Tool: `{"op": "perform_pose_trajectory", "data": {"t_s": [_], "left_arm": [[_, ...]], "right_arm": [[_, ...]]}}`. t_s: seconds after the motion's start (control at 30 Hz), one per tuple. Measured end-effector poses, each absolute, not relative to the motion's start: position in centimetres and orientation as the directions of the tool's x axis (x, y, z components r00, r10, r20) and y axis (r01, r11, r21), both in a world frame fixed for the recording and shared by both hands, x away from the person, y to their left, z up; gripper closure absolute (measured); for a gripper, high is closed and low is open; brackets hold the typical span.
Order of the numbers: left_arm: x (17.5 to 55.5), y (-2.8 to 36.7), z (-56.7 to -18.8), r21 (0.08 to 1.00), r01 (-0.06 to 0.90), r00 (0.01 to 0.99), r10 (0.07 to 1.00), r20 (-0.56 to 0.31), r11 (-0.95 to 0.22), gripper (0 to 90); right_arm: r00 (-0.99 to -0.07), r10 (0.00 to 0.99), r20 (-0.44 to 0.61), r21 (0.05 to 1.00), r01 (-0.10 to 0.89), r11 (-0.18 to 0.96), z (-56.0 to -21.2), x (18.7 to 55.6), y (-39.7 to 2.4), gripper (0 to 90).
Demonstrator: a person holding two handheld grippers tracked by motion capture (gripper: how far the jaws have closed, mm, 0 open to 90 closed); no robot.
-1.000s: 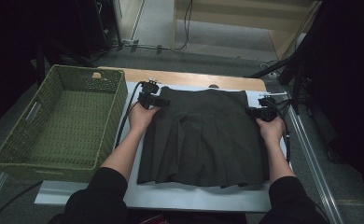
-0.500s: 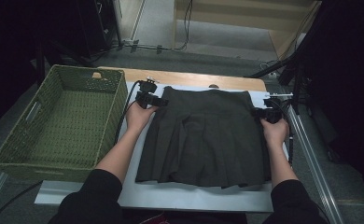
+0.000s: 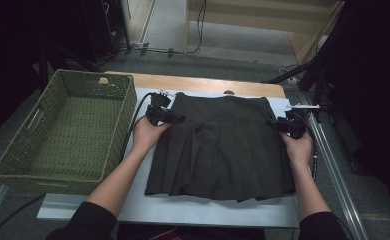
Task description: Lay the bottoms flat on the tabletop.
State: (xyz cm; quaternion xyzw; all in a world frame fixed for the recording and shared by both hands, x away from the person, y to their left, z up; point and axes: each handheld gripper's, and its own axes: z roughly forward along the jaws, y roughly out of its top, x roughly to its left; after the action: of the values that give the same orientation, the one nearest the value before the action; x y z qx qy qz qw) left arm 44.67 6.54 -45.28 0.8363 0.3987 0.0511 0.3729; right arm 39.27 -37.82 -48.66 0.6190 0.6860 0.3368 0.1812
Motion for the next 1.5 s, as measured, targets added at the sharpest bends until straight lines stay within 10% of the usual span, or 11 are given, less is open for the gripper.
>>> {"op": "perform_pose_trajectory", "data": {"t_s": [1.0,1.3,1.5], "left_arm": [[40.2,2.1,-44.7,0.664,0.584,0.753,0.617,-0.228,-0.467,40.5],[40.6,2.4,-46.3,0.619,0.611,0.749,0.613,-0.251,-0.494,82.5],[40.6,3.0,-45.4,0.631,0.609,0.746,0.616,-0.252,-0.480,87.1]], "right_arm": [[-0.343,0.920,0.188,0.711,0.694,0.114,-47.1,35.0,-32.0,37.1],[-0.424,0.883,0.202,0.729,0.667,0.153,-46.4,34.0,-28.5,50.1],[-0.477,0.850,0.226,0.735,0.656,0.173,-46.0,33.7,-25.8,59.6]]}}
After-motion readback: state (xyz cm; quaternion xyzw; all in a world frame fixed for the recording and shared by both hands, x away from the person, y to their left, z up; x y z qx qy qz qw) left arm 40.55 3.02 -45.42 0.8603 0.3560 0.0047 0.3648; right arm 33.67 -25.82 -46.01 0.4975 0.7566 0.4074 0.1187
